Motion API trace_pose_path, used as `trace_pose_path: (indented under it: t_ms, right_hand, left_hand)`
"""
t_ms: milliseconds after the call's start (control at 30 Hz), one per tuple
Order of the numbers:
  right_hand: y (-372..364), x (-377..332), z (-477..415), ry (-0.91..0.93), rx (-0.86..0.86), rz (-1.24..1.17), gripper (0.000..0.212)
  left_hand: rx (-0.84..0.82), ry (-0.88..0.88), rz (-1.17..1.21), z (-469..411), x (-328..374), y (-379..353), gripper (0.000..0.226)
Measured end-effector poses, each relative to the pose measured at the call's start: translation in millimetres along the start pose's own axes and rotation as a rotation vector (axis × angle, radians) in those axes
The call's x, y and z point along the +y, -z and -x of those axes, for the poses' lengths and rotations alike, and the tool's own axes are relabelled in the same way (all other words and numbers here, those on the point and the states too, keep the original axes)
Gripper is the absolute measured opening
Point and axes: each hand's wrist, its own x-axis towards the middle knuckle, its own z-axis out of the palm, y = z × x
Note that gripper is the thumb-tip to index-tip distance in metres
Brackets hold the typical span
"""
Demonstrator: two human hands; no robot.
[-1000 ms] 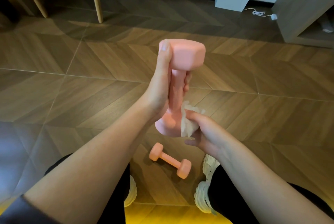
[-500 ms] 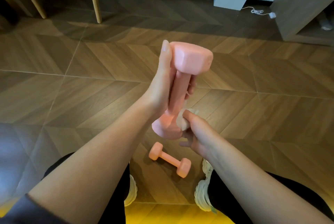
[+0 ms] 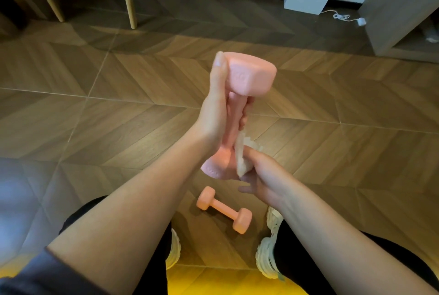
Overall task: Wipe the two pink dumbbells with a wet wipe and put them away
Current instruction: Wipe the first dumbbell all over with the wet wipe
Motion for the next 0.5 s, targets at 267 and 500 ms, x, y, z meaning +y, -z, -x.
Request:
trace_pose_path:
  t_ms: [267,500]
  right_hand:
    - [1.6,-0.5,-2.1,-0.042,-0.025,0.096,0.027]
    - [2.7,-0.3,0.6,0.008,-0.054,0.106,0.035]
  left_hand:
    - [-0.232,0.086,-0.035,2.5,-2.6,-4.0,0.090]
    - [-0.310,0.094,0.135,-0.9,0.2,3.3,0.097]
